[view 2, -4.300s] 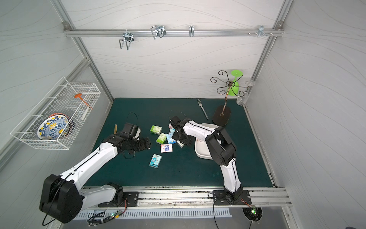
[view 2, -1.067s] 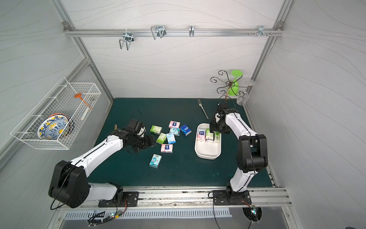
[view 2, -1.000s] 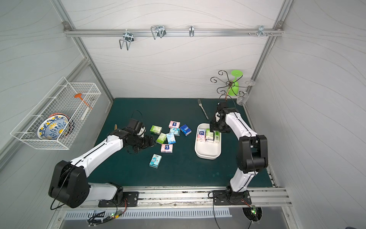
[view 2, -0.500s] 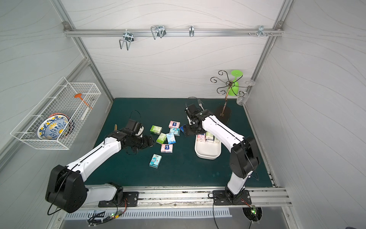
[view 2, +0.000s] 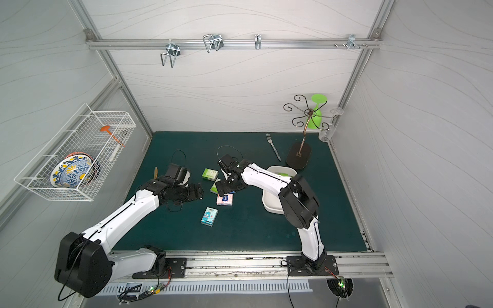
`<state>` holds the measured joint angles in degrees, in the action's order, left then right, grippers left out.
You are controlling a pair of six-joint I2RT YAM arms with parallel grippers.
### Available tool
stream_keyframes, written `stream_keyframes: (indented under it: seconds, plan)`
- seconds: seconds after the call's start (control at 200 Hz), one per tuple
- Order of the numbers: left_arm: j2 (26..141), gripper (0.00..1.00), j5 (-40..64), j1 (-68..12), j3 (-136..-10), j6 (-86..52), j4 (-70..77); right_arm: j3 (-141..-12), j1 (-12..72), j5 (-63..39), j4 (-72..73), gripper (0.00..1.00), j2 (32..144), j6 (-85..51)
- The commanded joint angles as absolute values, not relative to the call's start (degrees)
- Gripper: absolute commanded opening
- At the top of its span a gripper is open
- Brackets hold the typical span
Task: Put the pocket tissues into the storage box
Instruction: Pick up the pocket tissues from the center of the board.
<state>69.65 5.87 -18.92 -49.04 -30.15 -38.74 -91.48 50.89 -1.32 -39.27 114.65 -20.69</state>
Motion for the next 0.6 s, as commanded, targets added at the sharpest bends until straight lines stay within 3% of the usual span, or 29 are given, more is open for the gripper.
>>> stream_keyframes:
  seconds: [0.0, 0.325, 0.595]
  plan:
    - [68.7, 0.93, 4.1, -19.0, -49.2, -29.2, -38.7, -93.2, 50.6, -0.7, -37.9, 0.99, 116.6, -19.5]
    - [68.7, 0.93, 4.0, -19.1, -50.0, -28.8, -39.2, -96.8, 50.2, 6.2, -37.9, 0.98, 122.0, -20.0]
    - [68.4, 0.93, 3.5, -19.1, -50.3, -28.4, -39.6, -97.5, 47.8, 6.0, -37.4, 0.95, 124.1, -21.7]
